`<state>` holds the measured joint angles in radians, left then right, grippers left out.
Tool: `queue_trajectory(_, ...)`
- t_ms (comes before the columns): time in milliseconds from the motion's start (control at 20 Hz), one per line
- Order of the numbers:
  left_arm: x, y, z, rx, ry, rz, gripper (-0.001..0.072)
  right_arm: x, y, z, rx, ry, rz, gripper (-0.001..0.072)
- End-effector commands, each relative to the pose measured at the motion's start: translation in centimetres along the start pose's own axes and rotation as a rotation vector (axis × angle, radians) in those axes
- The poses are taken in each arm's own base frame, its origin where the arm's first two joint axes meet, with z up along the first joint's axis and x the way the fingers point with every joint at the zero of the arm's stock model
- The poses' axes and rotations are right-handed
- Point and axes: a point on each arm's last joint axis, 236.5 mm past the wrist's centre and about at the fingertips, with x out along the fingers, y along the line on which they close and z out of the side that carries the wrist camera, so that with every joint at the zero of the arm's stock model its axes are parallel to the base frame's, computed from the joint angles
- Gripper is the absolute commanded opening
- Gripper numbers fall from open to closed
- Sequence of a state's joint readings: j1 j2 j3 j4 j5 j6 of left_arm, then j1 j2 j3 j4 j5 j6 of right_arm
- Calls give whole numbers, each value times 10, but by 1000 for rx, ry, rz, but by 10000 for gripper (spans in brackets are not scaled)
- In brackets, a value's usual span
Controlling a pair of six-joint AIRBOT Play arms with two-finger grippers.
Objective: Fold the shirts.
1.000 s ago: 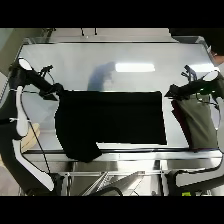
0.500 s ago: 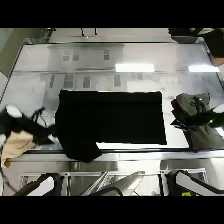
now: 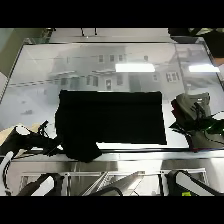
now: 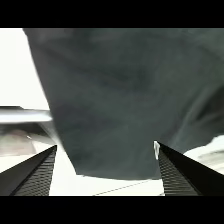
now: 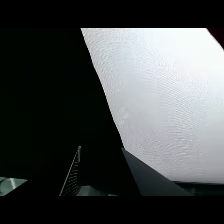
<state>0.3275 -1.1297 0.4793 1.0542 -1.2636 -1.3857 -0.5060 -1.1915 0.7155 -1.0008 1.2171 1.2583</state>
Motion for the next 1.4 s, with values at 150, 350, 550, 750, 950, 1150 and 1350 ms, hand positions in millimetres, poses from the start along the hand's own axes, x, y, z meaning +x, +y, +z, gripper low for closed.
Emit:
queue_trajectory(150,4,-43,45,75,-45,-203,174,1,2,-3,1,10,12,297)
queue_trajectory(350,-8,-67,43,137,-30,-296,18,10,-9,-11,15,71,-7,309)
queue_trajectory(550,-10,-74,24,148,45,-332,18,32,-20,-26,67,157,-2,434)
queue_trajectory(750,-11,-74,23,149,49,-334,19,59,-23,-56,111,259,45,434)
queue_trajectory(950,-11,-75,22,161,52,-339,18,69,15,-61,50,271,187,223)
queue_trajectory(1150,-23,-84,9,204,109,-368,18,39,56,-43,-31,237,326,19)
queue_trajectory(1350,-53,-86,12,227,21,-275,18,9,52,-33,-63,163,198,18)
